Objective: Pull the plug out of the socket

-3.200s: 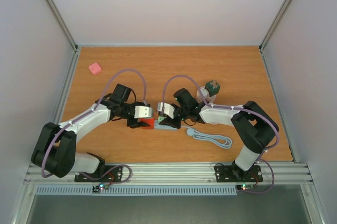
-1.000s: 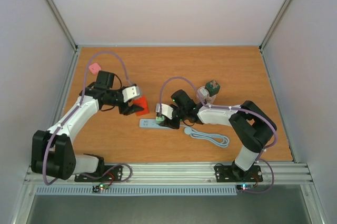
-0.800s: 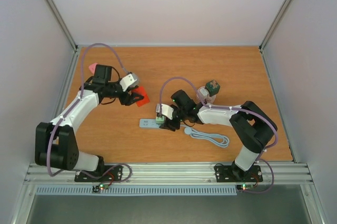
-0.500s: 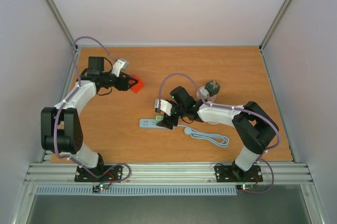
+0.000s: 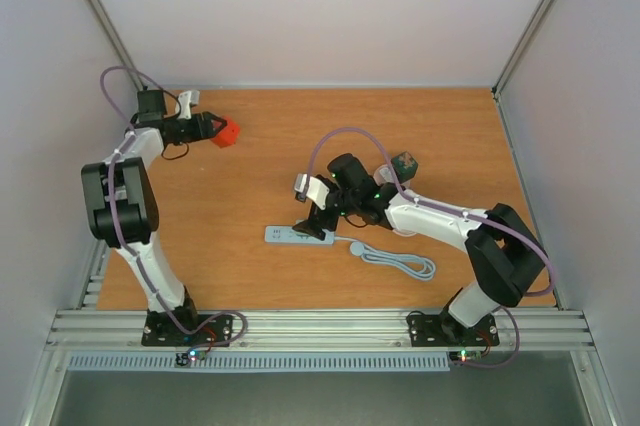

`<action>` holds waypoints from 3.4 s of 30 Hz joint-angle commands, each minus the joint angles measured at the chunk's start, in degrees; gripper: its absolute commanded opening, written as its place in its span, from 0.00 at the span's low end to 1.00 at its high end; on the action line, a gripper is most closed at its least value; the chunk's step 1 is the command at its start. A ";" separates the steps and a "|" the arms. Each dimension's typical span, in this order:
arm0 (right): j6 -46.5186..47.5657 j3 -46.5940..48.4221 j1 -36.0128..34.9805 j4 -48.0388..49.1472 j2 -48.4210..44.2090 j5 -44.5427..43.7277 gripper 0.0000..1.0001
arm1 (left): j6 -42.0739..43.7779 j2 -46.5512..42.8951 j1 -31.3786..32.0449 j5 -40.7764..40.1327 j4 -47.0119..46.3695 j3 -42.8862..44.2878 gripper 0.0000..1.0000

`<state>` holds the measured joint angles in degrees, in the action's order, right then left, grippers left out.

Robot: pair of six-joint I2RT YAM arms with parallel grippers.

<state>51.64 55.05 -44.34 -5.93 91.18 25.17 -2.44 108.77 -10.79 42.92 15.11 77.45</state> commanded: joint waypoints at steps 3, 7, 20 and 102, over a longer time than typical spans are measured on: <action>-1.63 0.59 1.59 -3.97 -3.72 -0.23 0.99 | -3.87 8.32 -2.35 1.03 -2.64 9.20 0.32; -1.24 0.75 2.70 -6.62 -5.45 -0.59 0.98 | -4.69 13.20 -2.74 1.31 -3.36 13.89 0.32; 1.45 2.98 4.17 -10.75 -6.27 -2.54 0.99 | -7.31 23.70 -3.14 1.27 -4.05 21.65 0.39; 15.15 -14.78 6.91 7.96 3.76 2.47 0.66 | 65.17 -34.07 31.11 -3.33 10.79 -33.83 0.74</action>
<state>65.25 38.44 -36.86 -0.43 93.80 28.29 63.37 73.87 17.37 41.89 35.16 44.58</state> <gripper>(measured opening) 0.673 0.747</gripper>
